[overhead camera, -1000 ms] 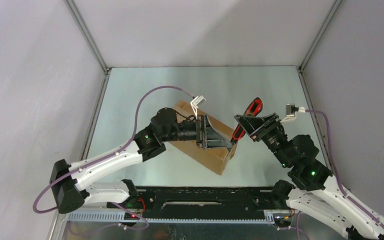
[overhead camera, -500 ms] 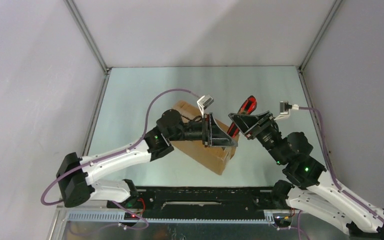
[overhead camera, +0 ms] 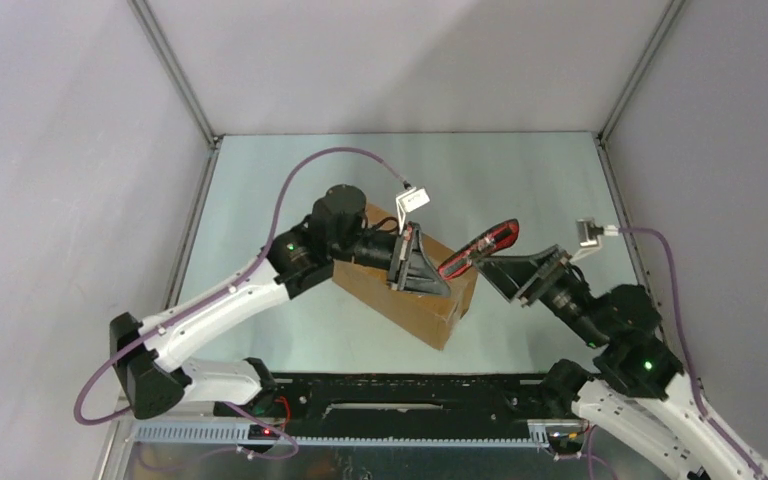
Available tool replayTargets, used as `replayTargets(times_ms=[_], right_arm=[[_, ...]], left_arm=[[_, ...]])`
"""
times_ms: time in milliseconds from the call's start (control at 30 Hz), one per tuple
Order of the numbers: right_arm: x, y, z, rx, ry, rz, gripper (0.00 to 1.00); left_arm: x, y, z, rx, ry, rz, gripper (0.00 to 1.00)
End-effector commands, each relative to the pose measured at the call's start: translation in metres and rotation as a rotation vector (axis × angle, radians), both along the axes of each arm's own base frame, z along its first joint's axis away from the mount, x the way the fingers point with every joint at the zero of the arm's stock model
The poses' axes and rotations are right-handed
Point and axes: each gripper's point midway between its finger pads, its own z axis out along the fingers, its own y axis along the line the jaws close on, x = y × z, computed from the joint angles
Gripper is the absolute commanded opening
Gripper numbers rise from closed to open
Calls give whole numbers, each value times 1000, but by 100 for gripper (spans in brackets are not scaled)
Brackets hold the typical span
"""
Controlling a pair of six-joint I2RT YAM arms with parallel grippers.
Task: Unpack the express box
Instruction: Adjust the knife.
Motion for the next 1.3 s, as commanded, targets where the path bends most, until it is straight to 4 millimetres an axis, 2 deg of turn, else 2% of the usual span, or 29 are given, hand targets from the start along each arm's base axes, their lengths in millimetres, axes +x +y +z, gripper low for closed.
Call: replayTargets(times_ms=[0,67,133,300,433,600,733,900,1067,1267], right_arm=[[-48,-11,-15,-105,-33,171,91],[-61,-16,-22,-135,-23,209,92],[-72,-17,-25,-154,-18,250,93],[-95,-5,-26,-166,-22,409,92],[-94,-1,-40,-215,24,436,87],[-97,-4,-47,-243,54,443,88],[-105,-9,-51,-272,69,456,87],[-116,-1,-51,-281,59,565,84],[-113,7,-55,-308,52,603,83],[-121,17,-59,-332,41,683,70]], left_arm=[[-23,48,-29,190,-225,-183,0],[-28,55,-40,219,-224,-227,0],[-38,59,-43,198,-231,-285,0],[-57,71,-44,174,-269,-396,0],[-67,79,-42,156,-324,-459,0],[-60,81,-51,205,-340,-438,0],[-48,81,-46,191,-345,-380,0],[-57,83,-47,173,-321,-442,0],[-73,81,-50,155,-312,-525,0],[-76,80,-54,161,-316,-542,0]])
